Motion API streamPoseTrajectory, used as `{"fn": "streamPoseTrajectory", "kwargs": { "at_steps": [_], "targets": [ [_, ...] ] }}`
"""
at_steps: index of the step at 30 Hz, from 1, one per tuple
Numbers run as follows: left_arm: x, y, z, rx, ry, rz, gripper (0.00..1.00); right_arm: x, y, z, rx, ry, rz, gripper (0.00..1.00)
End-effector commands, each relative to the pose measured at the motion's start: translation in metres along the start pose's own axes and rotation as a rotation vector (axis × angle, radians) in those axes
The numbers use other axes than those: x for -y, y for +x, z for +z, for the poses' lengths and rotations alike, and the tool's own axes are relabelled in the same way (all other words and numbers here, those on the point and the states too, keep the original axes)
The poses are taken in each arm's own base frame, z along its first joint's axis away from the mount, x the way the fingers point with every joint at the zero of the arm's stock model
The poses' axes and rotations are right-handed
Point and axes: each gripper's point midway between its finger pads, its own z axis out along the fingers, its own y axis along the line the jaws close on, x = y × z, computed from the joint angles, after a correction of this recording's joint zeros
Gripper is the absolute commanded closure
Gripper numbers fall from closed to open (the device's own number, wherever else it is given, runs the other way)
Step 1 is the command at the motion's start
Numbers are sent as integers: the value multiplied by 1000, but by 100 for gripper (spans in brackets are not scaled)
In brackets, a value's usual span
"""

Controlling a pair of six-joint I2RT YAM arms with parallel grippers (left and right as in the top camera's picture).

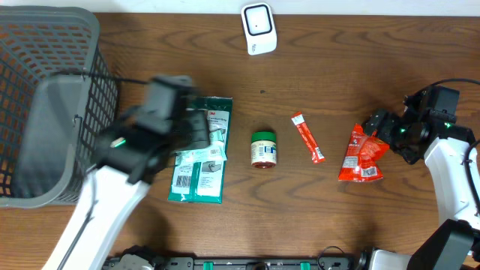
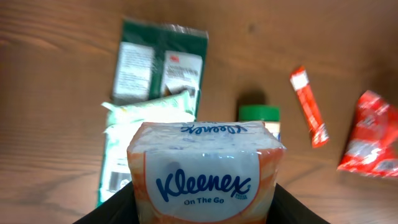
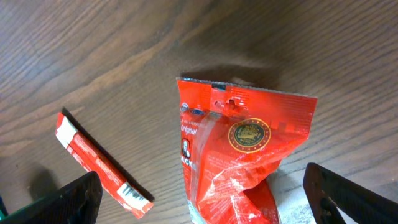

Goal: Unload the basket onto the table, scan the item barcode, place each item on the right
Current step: 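Lift the Kleenex pack out and carry it toward the table center, then release the Kleenex pack beside the jar and retract the left gripper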

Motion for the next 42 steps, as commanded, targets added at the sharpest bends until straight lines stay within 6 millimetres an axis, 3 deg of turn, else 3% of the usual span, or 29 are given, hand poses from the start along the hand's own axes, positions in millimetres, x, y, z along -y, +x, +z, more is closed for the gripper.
{"fn": "streamPoseTrajectory", "kwargs": {
  "at_steps": [1,11,14,16,20,21,25,33,37,42],
  "targets": [
    [8,15,38,-82,-83,35,48,1,0,0,-1,-2,4,1],
    [-4,45,149,-274,-297,106,48,1,0,0,-1,-2,4,1],
    [1,53,166,-314,-273,100,47,1,0,0,-1,-2,4,1],
    [1,54,172,-318,-273,99,40,1,0,0,-1,-2,4,1],
    [3,48,175,-293,-260,90,7,1,0,0,-1,-2,4,1],
    [3,45,174,-289,-258,88,7,1,0,0,-1,-2,4,1],
    [9,26,158,-252,-229,109,7,1,0,0,-1,-2,4,1],
    [25,-53,73,12,-102,38,6,1,0,0,-1,-2,4,1],
    [9,-73,28,122,-75,-21,6,1,0,0,-1,-2,4,1],
    [-22,-71,-22,182,-100,-83,7,1,0,0,-1,-2,4,1]
  ]
}}
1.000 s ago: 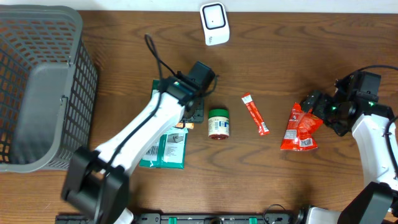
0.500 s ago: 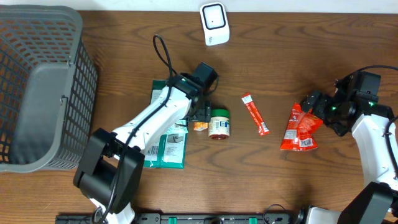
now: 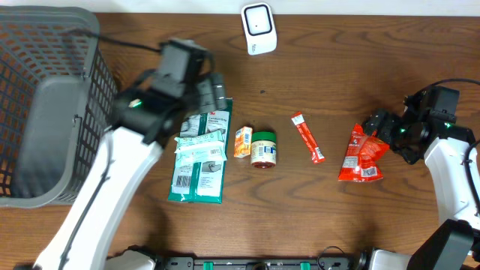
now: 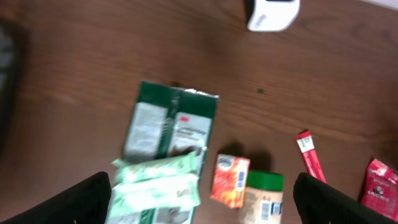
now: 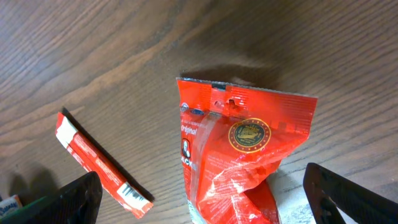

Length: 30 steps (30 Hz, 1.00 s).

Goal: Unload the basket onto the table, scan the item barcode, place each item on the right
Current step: 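Release the Kleenex pack beside the jar and retract the left gripper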

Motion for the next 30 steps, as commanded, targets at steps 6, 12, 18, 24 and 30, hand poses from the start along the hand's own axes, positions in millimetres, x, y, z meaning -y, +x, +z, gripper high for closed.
{"fn": "streamPoseTrajectory", "kwargs": {
  "at_steps": [6,12,18,24,30],
  "targets": [
    [-93,-3,-65,108,-282,-86,6,1,0,0,0,-2,4,1],
    [-139,2,-88,126,-397,-185,6,1,0,0,0,-2,4,1],
    [-144,8,-89,100,-414,-187,6,1,0,0,0,-2,4,1],
    [-144,8,-89,100,-414,-187,6,1,0,0,0,-2,4,1],
    [-144,8,-89,100,-414,-187,6,1,0,0,0,-2,4,1]
  ]
}}
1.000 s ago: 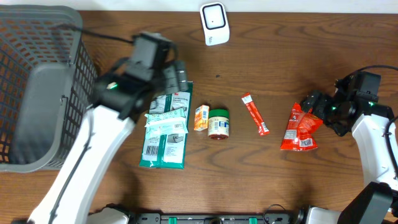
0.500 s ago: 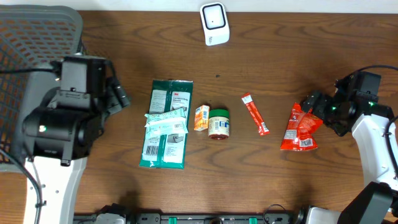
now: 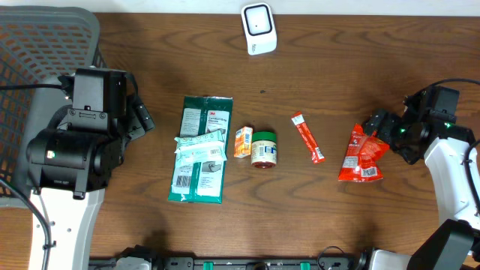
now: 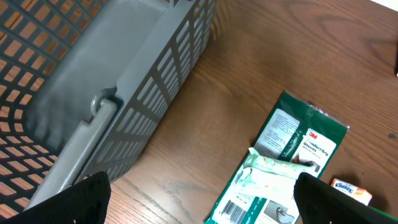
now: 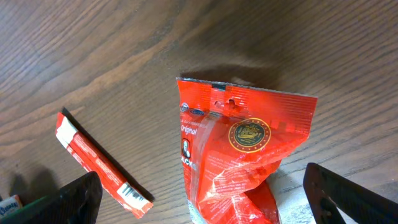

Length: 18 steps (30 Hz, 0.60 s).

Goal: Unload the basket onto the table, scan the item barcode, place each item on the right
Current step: 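Release the Kleenex pack beside the jar and retract the left gripper, then lower the right gripper onto the red snack bag and grasp it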

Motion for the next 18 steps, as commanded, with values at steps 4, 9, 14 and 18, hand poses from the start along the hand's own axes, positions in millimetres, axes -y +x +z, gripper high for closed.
{"fn": "streamPoseTrajectory", "kwargs": {
  "at_steps": [4,9,14,18],
  "targets": [
    [-6,-2,-1,11,-26,-5,6,1,0,0,-1,-2,4,1],
    [-6,-2,-1,11,-26,-5,6,1,-1,0,2,-3,3,1],
    [-6,-2,-1,11,-26,-5,6,-15,9,-1,-49,-96,55,1],
    [-6,-2,-1,11,-26,-5,6,-25,6,-5,-47,-150,51,13]
  ]
}}
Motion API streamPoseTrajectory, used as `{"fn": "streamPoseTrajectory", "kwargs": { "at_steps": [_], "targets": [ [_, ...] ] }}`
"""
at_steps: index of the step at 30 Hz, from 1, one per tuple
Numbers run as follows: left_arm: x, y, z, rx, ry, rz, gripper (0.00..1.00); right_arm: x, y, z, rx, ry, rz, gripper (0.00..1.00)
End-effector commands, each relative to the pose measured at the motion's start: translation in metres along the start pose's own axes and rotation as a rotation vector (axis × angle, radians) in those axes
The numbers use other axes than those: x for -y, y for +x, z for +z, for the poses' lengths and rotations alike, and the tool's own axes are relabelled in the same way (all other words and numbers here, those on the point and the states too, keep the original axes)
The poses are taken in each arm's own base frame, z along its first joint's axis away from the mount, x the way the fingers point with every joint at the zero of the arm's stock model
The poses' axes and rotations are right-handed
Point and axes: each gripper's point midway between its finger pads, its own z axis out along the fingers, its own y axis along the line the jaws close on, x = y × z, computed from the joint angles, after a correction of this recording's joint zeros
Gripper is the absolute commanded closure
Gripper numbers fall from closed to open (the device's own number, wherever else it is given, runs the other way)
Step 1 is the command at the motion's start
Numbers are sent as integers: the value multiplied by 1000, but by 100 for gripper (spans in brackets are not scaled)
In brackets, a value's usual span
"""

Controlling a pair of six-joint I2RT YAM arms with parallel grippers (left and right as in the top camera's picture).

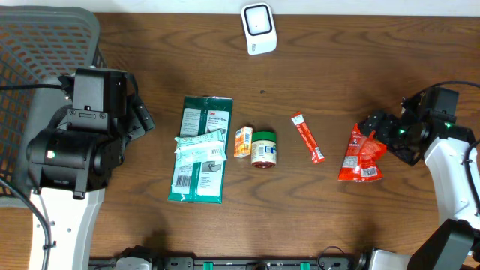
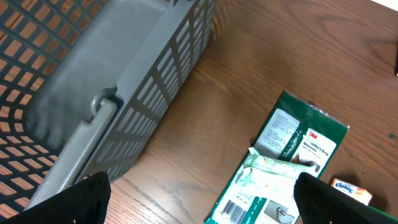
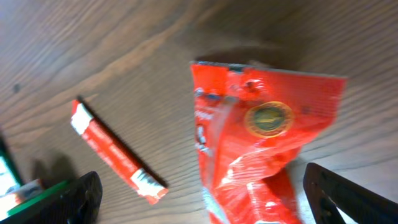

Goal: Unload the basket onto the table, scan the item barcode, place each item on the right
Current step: 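Lower the right gripper onto the red snack bag and grasp it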

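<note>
The white scanner [image 1: 259, 28] stands at the table's back edge. In a row across the middle lie a green 3M pack [image 1: 201, 148], a small orange tissue pack [image 1: 242, 142], a green-lidded jar [image 1: 263, 148], a red stick sachet [image 1: 307, 137] and a red snack bag [image 1: 361, 154]. My left gripper [image 2: 199, 205] is open and holds nothing, between the basket and the green pack [image 2: 292, 149]. My right gripper [image 3: 208, 199] is open just above the red bag [image 3: 261, 137], one finger on each side. The sachet [image 3: 115, 152] lies to its left.
A grey mesh basket [image 1: 37, 90] fills the back left corner, its handle [image 2: 93, 106] close under my left wrist. Bare brown wood lies between the scanner and the row of items.
My right gripper has shifted a little over the red bag, which now sits further right and is blurred in the right wrist view. The left arm and all items are where they were.
My left gripper first held the tissue pack above the green pack. Then the tissue pack lay beside the jar and the gripper was open higher up. After that the left arm stood by the basket. The right gripper stayed open over the red bag throughout.
</note>
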Motion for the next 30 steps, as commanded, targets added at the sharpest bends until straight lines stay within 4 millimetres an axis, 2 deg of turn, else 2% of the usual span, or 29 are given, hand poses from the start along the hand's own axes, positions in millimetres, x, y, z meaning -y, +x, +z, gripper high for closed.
{"fn": "streamPoseTrajectory", "kwargs": {
  "at_steps": [1,2,3,4,6,9,12,15,23,27,28,30],
  "targets": [
    [-6,-2,-1,11,-25,-5,6,-16,-4,-8,-3,-90,23,27],
    [-6,-2,-1,11,-26,-5,6,-18,-4,-12,-5,-96,25,44],
    [-6,-2,-1,11,-26,-5,6,-20,-5,-19,-6,-91,23,57],
    [-6,-2,-1,11,-25,-5,6,-20,-6,-26,-2,-73,18,65],
    [-5,-2,-1,11,-25,-5,6,-18,-7,-40,3,-24,3,79],
    [-5,-2,-1,11,-25,-5,6,-10,0,-51,-9,85,-19,91],
    [-6,-2,-1,11,-25,-5,6,3,11,-45,-34,170,-11,98],
    [-6,-2,-1,11,-25,-5,5,10,27,-30,-77,186,8,99],
    [-6,-2,-1,11,-25,-5,6,54,60,23,-84,272,50,99],
    [-6,-2,-1,11,-25,-5,5,79,65,31,-38,376,88,99],
    [-6,-2,-1,11,-26,-5,6,93,66,28,-17,452,103,99],
    [-5,-2,-1,11,-25,-5,6,100,64,24,-3,493,103,98]
  ]
}}
